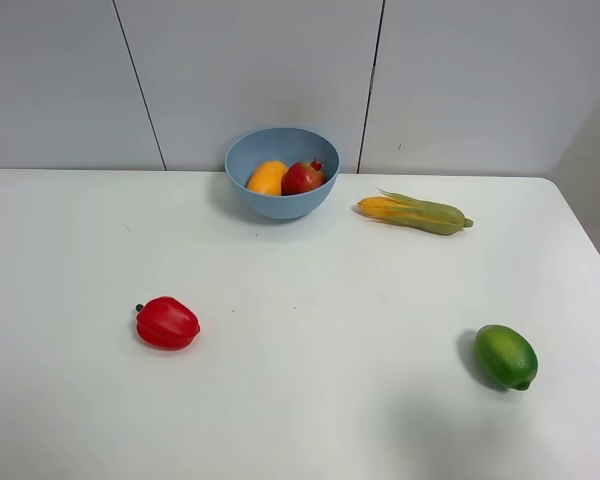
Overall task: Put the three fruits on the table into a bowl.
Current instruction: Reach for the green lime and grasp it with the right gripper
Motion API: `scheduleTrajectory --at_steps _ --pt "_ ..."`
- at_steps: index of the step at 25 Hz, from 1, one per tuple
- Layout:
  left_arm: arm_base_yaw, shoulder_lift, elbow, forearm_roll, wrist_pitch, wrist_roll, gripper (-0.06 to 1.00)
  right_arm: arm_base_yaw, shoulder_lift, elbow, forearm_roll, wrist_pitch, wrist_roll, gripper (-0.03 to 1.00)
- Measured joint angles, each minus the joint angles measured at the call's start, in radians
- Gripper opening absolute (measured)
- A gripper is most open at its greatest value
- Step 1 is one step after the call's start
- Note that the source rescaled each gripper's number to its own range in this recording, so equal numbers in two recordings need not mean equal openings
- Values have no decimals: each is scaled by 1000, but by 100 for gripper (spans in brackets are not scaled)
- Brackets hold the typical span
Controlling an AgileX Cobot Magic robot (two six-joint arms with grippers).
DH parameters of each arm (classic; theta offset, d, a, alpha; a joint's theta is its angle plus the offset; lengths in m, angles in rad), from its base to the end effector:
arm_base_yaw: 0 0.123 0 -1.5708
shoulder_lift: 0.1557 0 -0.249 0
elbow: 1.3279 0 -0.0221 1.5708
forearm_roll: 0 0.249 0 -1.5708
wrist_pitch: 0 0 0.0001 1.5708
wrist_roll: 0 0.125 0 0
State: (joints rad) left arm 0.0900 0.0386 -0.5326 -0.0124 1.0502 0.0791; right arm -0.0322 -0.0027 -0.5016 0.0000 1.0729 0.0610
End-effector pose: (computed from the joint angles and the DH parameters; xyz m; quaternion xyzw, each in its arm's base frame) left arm 0.0630 0.0043 0.2697 -0.0045 0.8520 0.0380 0.5221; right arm 0.0590 -0.0019 0.2602 0.0398 0.8544 0.0075 0.5181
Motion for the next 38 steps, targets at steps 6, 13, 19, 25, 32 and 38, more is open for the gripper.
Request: scheduleTrajectory --at_steps 6,13,19,25,32,38 --pt "-6 -44 26 3 1 -3 97 0 0 0 0 0 0 100" --pt "-21 -44 26 4 1 -6 97 0 0 0 -6 0 0 100" --pt "-21 -44 26 4 1 -6 97 0 0 0 0 0 0 100" --pt "-21 -44 26 4 1 -6 97 0 0 0 0 0 0 100" --pt "-21 -44 26 4 1 -8 97 0 0 0 0 0 0 100" --pt "-21 -44 26 4 1 -8 97 0 0 0 -6 0 0 100"
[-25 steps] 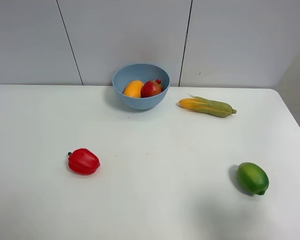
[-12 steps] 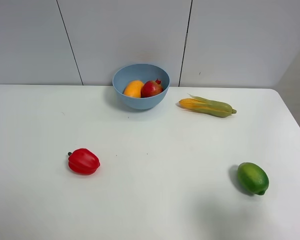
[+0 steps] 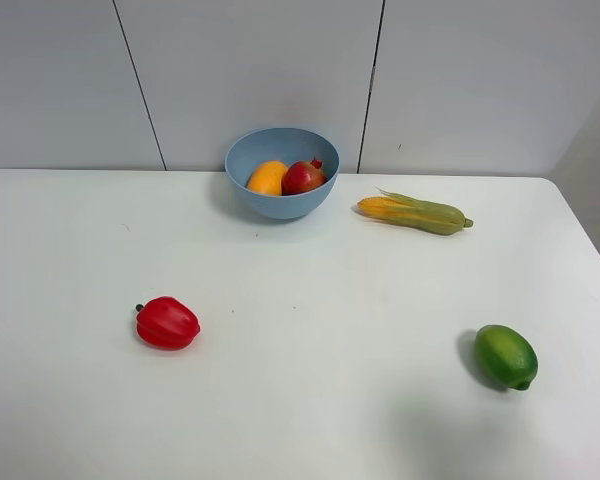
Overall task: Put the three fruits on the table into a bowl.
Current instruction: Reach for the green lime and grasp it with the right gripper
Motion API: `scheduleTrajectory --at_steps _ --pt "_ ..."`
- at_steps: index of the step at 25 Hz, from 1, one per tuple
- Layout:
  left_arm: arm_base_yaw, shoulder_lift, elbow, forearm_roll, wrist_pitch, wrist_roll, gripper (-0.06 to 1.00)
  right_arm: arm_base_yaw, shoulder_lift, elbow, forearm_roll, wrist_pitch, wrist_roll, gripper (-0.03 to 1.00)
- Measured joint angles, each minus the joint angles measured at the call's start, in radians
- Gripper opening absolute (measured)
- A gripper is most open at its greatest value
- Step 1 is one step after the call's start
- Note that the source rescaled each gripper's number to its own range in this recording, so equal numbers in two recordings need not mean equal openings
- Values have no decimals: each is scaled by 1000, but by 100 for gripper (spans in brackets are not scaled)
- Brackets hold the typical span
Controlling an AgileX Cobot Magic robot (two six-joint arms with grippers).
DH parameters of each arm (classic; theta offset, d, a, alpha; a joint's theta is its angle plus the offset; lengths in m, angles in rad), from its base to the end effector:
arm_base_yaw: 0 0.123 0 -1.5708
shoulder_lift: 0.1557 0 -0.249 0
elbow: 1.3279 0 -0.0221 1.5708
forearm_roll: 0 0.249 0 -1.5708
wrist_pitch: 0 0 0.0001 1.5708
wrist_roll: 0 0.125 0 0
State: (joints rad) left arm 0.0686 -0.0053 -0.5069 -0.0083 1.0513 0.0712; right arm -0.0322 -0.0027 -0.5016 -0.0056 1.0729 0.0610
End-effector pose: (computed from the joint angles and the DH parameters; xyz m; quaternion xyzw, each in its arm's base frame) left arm 0.0593 0.0032 0.2644 0.0013 0.8475 0.0329 0.5297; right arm 0.0590 -0.0025 0.2602 0.0400 0.8543 0.0047 0.5181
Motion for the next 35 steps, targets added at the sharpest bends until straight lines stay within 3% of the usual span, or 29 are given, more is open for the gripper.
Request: scheduleTrajectory --at_steps 7,21,27,29,35 --pt "0 0 0 0 0 1 97 0 71 -17 6 12 2 100" --pt "0 -1 0 0 0 0 97 0 835 -174 28 21 -32 100" --pt "0 -1 0 0 0 0 97 44 1053 -174 27 -69 -133 100" --pt "0 -1 0 0 0 1 97 84 1145 -174 20 -158 -143 100" --pt "0 -1 0 0 0 1 97 136 1298 -176 51 -253 -148 100"
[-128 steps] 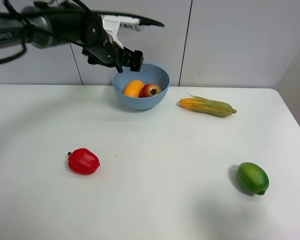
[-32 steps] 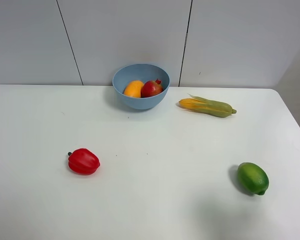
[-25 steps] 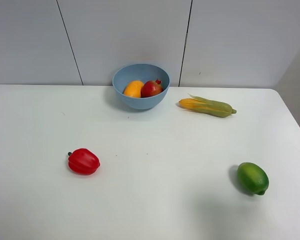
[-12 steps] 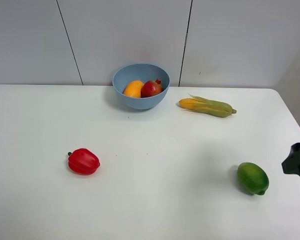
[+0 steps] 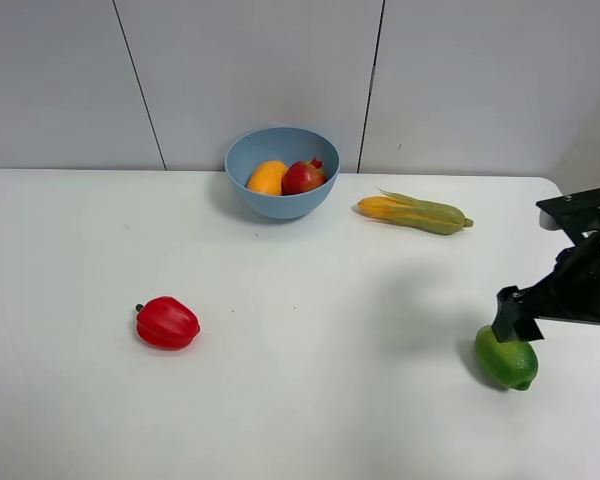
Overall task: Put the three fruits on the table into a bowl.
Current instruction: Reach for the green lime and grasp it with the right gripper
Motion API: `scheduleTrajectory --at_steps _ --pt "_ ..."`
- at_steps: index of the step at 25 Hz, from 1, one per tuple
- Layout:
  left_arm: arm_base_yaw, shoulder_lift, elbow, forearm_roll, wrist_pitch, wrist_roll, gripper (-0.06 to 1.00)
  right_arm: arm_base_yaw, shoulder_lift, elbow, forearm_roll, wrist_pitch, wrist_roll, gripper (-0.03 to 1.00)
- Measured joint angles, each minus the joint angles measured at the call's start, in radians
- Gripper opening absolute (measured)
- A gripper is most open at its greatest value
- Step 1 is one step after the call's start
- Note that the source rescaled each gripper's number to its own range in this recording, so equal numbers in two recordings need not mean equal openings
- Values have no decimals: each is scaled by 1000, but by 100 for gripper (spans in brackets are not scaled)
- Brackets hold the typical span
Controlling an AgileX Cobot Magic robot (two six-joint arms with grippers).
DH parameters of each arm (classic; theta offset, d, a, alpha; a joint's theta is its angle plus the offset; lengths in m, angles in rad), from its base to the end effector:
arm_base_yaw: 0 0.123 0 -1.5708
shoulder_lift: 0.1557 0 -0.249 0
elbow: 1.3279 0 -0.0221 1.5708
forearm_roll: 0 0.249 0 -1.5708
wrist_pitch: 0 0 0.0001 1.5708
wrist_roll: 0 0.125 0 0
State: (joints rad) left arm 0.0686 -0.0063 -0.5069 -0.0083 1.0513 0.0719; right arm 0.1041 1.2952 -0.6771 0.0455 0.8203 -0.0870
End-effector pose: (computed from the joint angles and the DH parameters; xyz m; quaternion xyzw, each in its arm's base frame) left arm 0.0591 0.0032 0.2644 0.0016 0.8473 0.0331 0.5301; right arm 0.2217 0.0273 0.1413 -0.0813 0.9905 0.0192 0.1094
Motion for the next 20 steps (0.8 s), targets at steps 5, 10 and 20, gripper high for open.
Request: scheduleTrajectory --at_steps 5,10,20 --pt "0 0 0 0 0 0 97 4 87 1 2 -45 0 100" --pt "0 0 0 0 0 -1 97 4 150 49 2 -121 0 100" --pt "0 0 0 0 0 -1 98 4 247 121 -16 -312 -2 100"
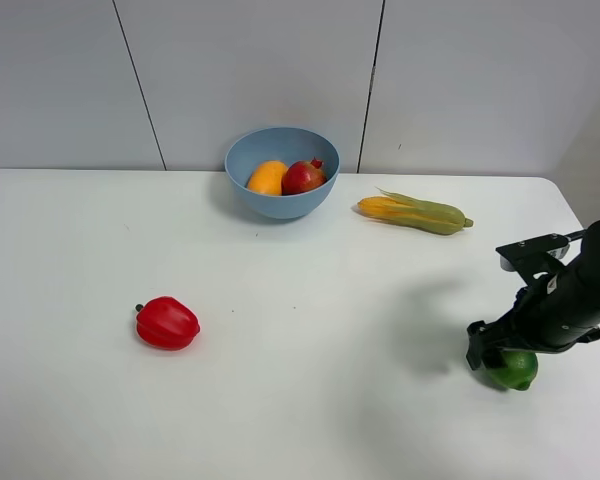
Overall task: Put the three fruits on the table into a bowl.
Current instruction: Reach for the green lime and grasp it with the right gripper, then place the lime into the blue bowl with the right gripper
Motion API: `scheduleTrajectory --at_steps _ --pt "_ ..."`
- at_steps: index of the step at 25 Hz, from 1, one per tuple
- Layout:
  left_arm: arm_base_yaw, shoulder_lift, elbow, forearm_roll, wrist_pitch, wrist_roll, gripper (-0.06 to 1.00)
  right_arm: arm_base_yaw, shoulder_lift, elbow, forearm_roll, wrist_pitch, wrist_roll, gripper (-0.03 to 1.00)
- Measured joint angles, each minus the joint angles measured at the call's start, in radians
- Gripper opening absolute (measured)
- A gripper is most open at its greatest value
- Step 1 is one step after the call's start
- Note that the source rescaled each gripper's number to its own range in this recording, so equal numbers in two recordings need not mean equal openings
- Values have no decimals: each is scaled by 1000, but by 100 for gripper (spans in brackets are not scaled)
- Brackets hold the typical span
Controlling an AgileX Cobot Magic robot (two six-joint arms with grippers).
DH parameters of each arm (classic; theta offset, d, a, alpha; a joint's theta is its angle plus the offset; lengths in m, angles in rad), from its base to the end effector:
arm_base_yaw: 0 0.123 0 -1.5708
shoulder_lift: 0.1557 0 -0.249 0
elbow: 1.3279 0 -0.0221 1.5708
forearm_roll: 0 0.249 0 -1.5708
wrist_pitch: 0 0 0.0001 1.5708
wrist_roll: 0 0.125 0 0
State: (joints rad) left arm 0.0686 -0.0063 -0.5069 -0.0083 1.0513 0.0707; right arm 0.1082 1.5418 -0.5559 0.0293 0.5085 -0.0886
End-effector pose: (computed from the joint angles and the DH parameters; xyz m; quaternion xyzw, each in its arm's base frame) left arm 0.0591 0.0032 0.2644 0.0011 0.8473 0.0328 0.5301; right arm 0.2226 0.0260 0.0656 -0.0858 0.9929 0.0090 0.0816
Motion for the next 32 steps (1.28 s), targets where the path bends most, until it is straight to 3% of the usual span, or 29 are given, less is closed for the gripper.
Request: scheduleTrajectory --at_steps 8,9,10,11,12,13,17,21,23,27,32 --pt "0 0 0 0 0 0 97 0 156 2 0 -97 0 96" --pt "0 0 0 0 0 0 97 0 159 2 0 -95 0 88" --pt "0 0 0 0 0 0 97 0 160 2 0 -94 0 74" --pt "0 0 0 0 0 0 97 0 159 2 0 -90 0 54" --pt "0 0 0 0 0 0 97 0 154 2 0 -85 1 22" --pt "0 0 0 0 0 0 97 0 145 -3 6 -69 6 0" --pt "0 0 0 0 0 0 97 1 48 -70 61 49 45 1" --pt "0 0 0 0 0 0 97 58 -47 -216 142 124 61 1" --pt "0 0 0 0 0 0 97 113 -58 -326 163 110 62 1" --pt "0 0 0 0 0 0 97 227 -4 -551 164 -14 62 1" --pt "0 0 0 0 0 0 98 317 249 -851 154 -89 62 1"
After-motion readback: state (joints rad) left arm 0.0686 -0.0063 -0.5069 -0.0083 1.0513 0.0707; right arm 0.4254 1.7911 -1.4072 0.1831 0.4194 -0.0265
